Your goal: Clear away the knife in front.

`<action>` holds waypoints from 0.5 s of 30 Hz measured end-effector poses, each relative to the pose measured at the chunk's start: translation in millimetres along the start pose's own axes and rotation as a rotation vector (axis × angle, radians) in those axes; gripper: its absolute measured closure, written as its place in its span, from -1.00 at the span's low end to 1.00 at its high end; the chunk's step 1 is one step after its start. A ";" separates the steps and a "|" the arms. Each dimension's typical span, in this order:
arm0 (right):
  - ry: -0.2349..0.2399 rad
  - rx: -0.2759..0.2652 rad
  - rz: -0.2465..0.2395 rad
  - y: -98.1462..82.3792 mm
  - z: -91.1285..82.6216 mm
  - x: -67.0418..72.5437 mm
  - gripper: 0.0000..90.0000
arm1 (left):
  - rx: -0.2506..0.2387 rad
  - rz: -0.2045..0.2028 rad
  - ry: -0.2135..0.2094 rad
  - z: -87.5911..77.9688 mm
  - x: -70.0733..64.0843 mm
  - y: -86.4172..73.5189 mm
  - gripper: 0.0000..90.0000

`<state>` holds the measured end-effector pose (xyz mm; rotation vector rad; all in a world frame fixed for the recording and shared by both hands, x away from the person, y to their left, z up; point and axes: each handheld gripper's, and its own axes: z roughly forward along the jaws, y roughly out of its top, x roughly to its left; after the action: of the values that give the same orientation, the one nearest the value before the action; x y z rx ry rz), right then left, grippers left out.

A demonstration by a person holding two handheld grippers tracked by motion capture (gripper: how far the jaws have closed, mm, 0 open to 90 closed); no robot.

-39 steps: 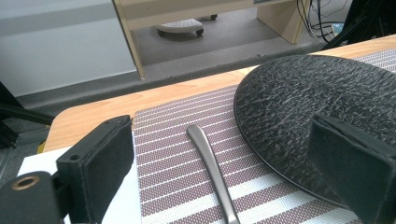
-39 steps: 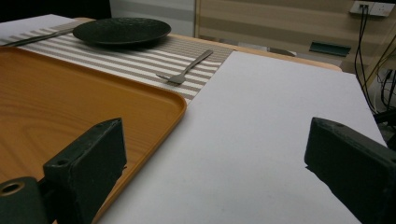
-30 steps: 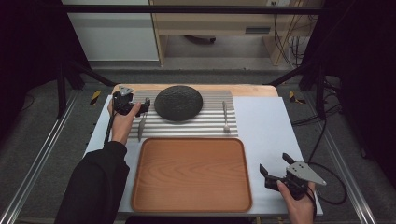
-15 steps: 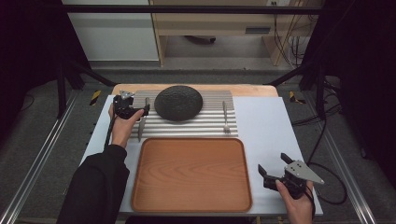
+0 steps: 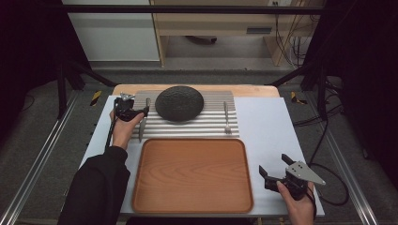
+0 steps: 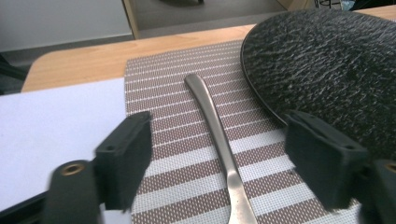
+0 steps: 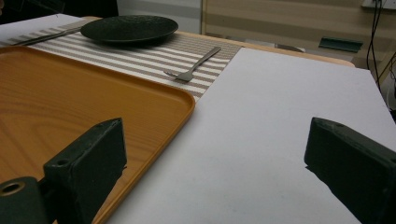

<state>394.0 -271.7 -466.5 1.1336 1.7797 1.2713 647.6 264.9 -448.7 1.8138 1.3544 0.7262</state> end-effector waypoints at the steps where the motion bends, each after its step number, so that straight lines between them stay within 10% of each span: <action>1: 0.000 0.001 0.001 -0.1 0.0 0.1 -0.87 | 0.012 0.004 0.001 1.2 -0.5 -1.1 -0.38; 15: 0.022 -0.014 0.056 -0.1 -1.9 -1.4 -0.88 | 0.067 -0.001 -0.004 12.3 -6.9 -9.5 -0.10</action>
<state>392.8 -273.7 -466.0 1.1728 1.7640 1.3320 650.3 257.0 -463.5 1.8656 1.3923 0.6832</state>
